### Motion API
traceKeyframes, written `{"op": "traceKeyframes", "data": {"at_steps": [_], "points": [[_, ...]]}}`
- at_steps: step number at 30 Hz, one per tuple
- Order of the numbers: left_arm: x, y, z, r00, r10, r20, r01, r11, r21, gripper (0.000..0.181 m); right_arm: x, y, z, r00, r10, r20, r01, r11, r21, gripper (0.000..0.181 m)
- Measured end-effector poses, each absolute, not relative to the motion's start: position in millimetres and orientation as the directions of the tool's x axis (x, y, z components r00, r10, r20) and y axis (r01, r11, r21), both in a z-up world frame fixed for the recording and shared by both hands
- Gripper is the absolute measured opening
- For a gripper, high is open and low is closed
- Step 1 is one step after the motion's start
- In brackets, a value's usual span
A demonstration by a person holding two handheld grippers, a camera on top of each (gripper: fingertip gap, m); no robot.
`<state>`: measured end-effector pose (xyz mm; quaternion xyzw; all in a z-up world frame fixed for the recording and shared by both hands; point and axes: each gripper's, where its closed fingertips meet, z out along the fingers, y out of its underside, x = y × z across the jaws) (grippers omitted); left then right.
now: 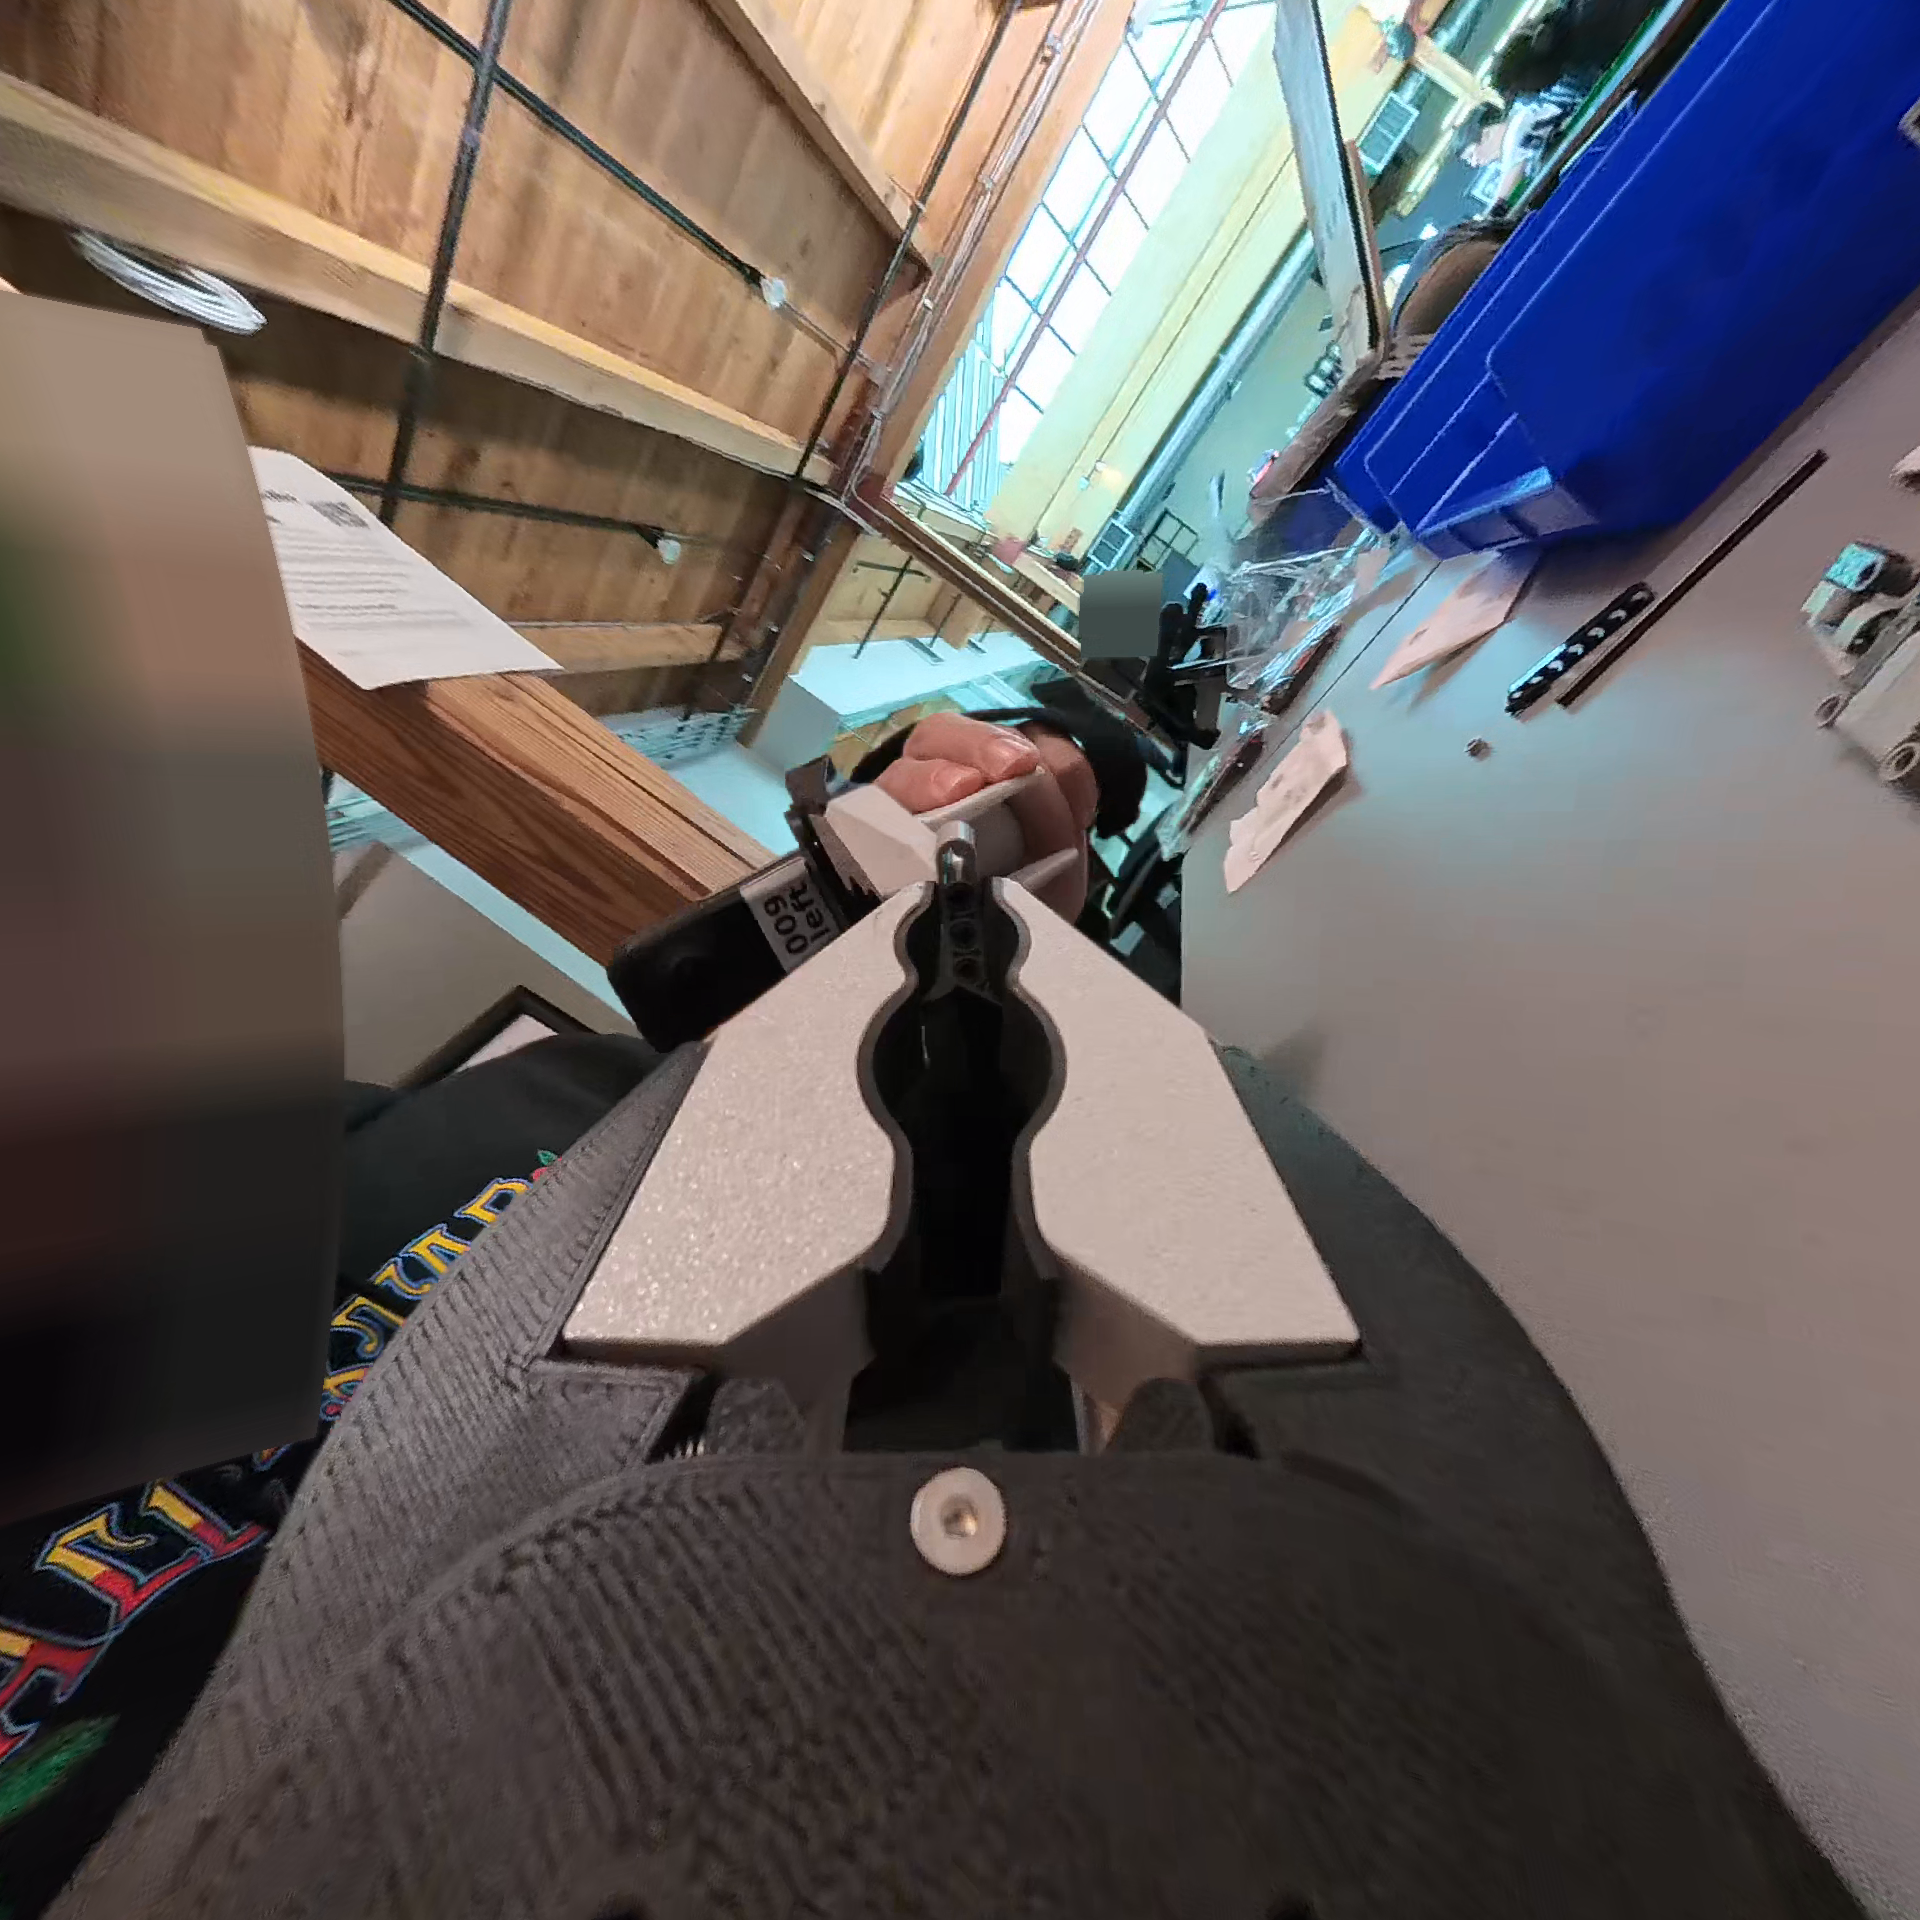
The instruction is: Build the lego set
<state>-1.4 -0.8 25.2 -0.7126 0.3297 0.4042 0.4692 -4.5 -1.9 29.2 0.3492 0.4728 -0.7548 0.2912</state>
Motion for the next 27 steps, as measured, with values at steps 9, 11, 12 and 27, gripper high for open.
{"op": "traceKeyframes", "data": {"at_steps": [9,11,12,27], "points": [[-2.6,-3.8,32.9,0.875,0.002,-0.483,-0.466,-0.261,-0.845,0.012,-10.3,5.4,38.9,-0.676,-0.051,-0.735,0.672,-0.45,-0.587,0.005],[-2.8,-6.5,37.2,0.966,0.003,-0.258,-0.251,-0.23,-0.94,0.017,-9.9,9.5,43.9,-0.704,-0.039,-0.709,0.642,-0.461,-0.612,0.006],[-5.5,-7.5,40.2,0.987,0.019,-0.157,-0.15,-0.213,-0.965,0.017,-10.9,11.2,45.4,-0.72,-0.014,-0.694,0.618,-0.469,-0.631,0.006],[9.1,-4.6,47.1,0.901,-0.131,0.414,0.378,-0.232,-0.896,0.004,5.9,-9.6,44.8,-0.899,0.273,-0.341,0.294,-0.198,-0.935,0.006]]}}
